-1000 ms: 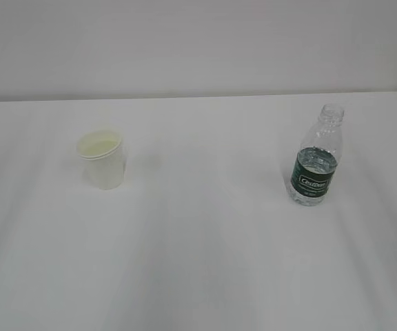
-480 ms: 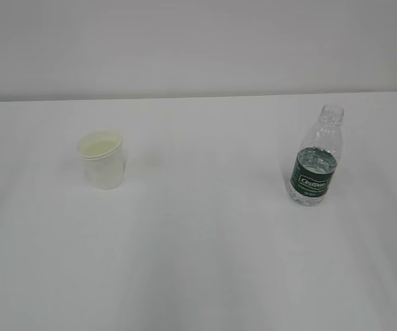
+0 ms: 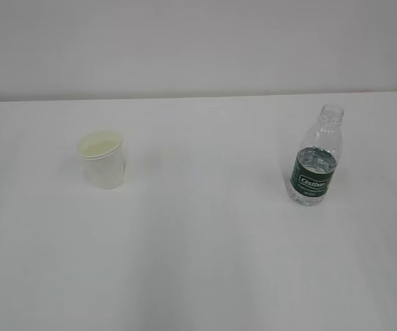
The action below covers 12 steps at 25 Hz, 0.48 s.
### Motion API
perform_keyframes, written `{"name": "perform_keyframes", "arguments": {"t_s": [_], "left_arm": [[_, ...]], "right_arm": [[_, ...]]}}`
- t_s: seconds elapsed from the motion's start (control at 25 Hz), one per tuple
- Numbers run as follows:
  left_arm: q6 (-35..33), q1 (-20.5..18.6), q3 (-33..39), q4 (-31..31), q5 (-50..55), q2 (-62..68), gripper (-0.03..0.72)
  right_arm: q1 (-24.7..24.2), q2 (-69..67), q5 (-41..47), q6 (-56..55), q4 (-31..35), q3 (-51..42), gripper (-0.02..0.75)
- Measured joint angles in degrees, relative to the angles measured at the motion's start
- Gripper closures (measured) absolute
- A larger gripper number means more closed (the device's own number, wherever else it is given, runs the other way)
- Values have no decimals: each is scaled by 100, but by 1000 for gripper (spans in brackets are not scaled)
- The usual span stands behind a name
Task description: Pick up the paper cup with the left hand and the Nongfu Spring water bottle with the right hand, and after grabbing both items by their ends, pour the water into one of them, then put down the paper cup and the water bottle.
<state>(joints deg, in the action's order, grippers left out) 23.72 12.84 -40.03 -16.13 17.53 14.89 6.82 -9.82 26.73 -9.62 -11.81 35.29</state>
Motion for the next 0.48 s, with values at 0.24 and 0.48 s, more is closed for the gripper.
{"name": "perform_keyframes", "arguments": {"t_s": [0.24, 0.48], "left_arm": [[0, 0, 0, -370, 726, -446, 175], [0, 0, -12, -420, 1724, -764, 175]], "right_arm": [[0, 224, 729, 23, 12, 78, 147], [0, 234, 1682, 344, 20, 467, 147]]}}
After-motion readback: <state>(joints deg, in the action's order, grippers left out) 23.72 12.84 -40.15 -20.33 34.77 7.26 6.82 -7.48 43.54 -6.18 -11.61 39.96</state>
